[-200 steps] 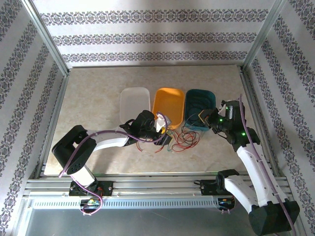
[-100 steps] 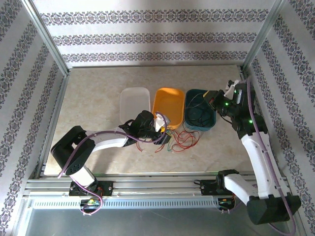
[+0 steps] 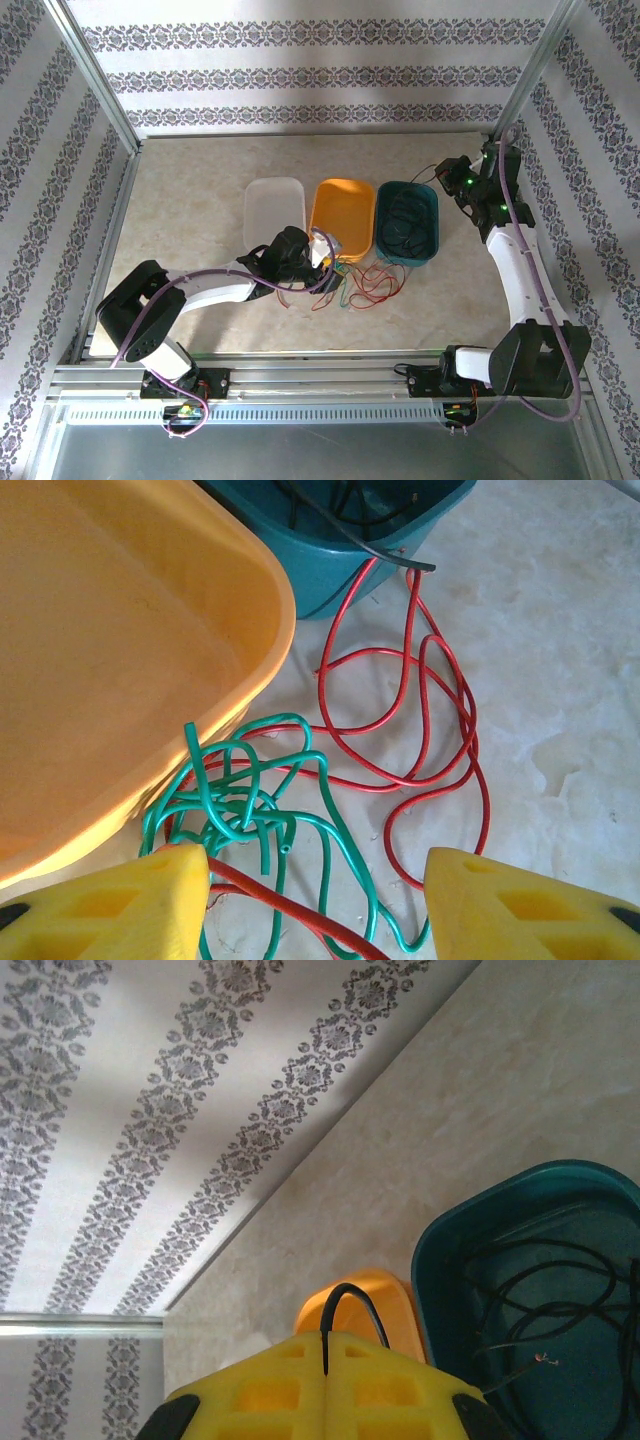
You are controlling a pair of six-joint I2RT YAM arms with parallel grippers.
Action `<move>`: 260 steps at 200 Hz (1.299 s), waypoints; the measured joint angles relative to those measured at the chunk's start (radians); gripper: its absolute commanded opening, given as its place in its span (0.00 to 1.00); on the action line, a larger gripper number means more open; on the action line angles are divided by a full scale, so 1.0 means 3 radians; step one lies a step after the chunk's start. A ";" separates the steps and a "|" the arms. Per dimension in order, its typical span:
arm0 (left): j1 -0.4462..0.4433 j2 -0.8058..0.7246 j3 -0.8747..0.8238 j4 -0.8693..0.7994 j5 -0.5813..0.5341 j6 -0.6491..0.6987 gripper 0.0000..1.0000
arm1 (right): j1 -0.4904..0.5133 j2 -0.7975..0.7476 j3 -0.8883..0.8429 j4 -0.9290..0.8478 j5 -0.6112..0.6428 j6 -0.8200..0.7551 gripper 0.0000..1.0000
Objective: Untangle the cables
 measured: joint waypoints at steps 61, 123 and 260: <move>0.0000 -0.0019 -0.0008 -0.0071 -0.0013 0.0052 0.58 | -0.0306 0.0064 -0.0303 0.0462 0.0014 0.0341 0.01; 0.0000 -0.0084 -0.0017 -0.0100 -0.0060 0.0064 0.59 | -0.0450 0.0486 -0.0323 0.0932 0.0117 0.0516 0.00; 0.0000 -0.0097 -0.0061 -0.0113 -0.0085 0.0061 0.59 | 0.0149 0.0668 -0.0882 0.1021 0.0415 0.0221 0.02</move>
